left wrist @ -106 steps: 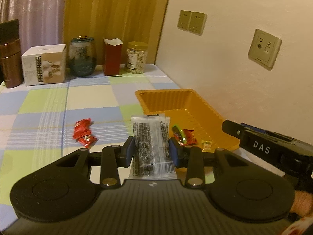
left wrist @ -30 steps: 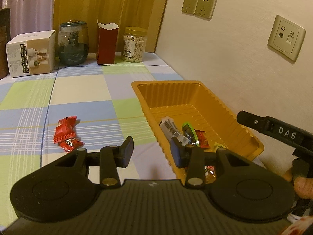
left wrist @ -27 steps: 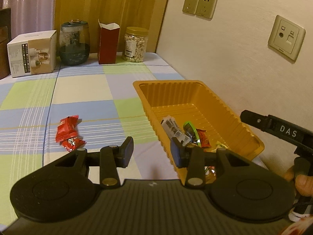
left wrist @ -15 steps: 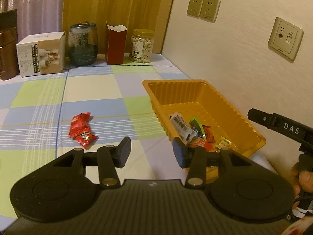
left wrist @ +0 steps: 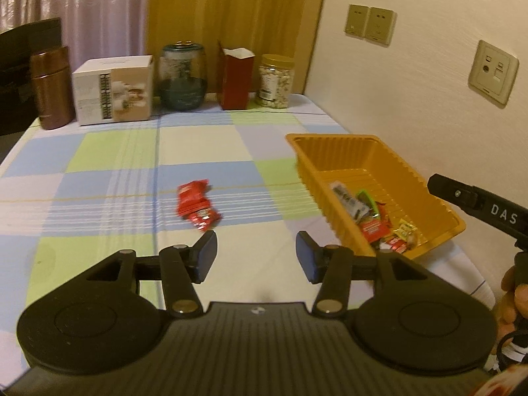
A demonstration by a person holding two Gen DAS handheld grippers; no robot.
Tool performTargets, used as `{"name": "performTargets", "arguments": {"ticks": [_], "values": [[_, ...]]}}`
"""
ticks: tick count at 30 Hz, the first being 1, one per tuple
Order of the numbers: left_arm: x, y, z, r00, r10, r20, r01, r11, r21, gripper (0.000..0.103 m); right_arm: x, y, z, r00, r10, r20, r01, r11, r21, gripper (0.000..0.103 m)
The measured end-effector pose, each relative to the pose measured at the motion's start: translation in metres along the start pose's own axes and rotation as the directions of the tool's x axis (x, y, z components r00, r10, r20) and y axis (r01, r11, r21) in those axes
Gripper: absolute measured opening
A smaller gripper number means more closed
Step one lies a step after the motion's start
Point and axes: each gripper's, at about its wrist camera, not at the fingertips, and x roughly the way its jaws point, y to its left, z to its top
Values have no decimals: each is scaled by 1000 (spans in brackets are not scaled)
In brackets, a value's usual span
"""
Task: Organize snacks
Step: 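Move both open tools back toward the last red candies on the table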
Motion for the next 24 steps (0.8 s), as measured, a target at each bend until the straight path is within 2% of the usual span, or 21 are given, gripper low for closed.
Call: {"name": "performTargets", "arguments": {"ticks": [14,24], "values": [[-24,43,-7,997,78,3,-78,997,-20,52,-4,42,-16,997,81,-20,-82,995,-60,70],[-20,67,-13,994,105,-8,-105,994,-26,55,2,70,-23,991,123,-46,-128,985,-117,70]]}}
